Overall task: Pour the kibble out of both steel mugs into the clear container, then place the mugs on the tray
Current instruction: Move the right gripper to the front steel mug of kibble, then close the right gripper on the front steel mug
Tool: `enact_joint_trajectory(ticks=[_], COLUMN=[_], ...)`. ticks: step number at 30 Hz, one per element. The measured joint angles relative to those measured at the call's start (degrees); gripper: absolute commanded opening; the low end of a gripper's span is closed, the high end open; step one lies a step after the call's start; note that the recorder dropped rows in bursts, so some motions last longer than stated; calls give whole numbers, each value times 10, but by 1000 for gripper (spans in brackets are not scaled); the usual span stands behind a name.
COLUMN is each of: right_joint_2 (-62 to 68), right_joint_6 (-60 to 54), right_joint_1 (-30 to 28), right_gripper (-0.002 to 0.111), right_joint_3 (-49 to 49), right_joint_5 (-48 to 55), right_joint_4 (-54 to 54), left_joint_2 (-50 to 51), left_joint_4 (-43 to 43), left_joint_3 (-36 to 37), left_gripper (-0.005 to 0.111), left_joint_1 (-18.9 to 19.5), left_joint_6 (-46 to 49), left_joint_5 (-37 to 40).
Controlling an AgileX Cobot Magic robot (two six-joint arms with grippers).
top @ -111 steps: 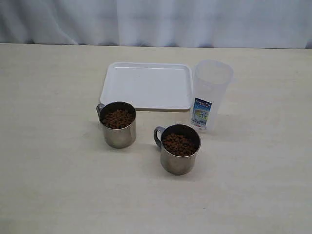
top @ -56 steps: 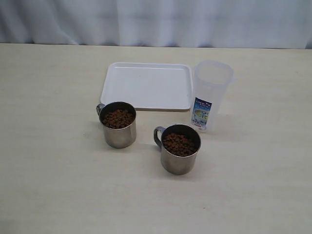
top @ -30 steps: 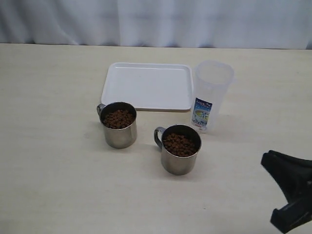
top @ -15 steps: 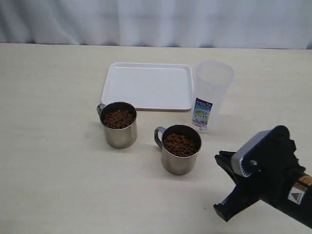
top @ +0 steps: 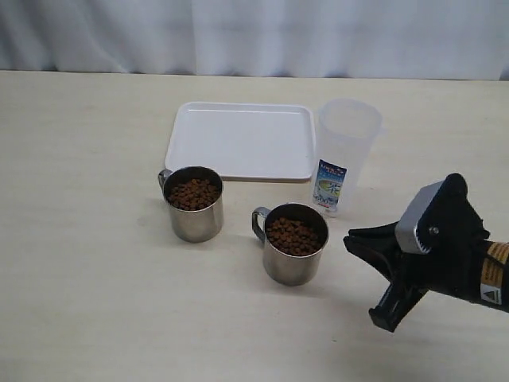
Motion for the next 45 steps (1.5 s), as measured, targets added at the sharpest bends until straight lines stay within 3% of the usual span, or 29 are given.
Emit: enact_joint_trajectory(ticks=[6, 9, 10, 13, 14, 15, 18, 20, 23, 27, 45], right_joint_2=[123, 167, 173, 181, 181, 181, 181, 181, 184, 194, 252], right_joint_6=[92, 103, 104, 106, 108, 108, 109, 93, 75, 72, 37], right_joint_1=[-44, -45, -45, -45, -45, -45, -45, -20, 46, 81, 82], right_gripper=[6, 20, 39, 78, 103, 110, 109, 109, 109, 109, 108], right_joint_3=[-77, -96, -98, -104, -104, -104, -105, -106, -132, -154, -192], right_joint_5=[-60, -67, -69, -74, -74, -74, -74, -64, 34, 61, 29], right_joint_4=[-213, -234, -235, -216, -202, -178, -148, -134, -89, -60, -59], left_joint_2=[0, 0, 0, 0, 0, 0, 0, 0, 0, 0, 0], left_joint_4=[0, 0, 0, 0, 0, 0, 0, 0, 0, 0, 0], left_joint_3=[0, 0, 0, 0, 0, 0, 0, 0, 0, 0, 0], left_gripper=[0, 0, 0, 0, 0, 0, 0, 0, 0, 0, 0], left_joint_1=[0, 0, 0, 0, 0, 0, 0, 0, 0, 0, 0], left_joint_6=[0, 0, 0, 0, 0, 0, 0, 0, 0, 0, 0], left_joint_5=[0, 0, 0, 0, 0, 0, 0, 0, 0, 0, 0])
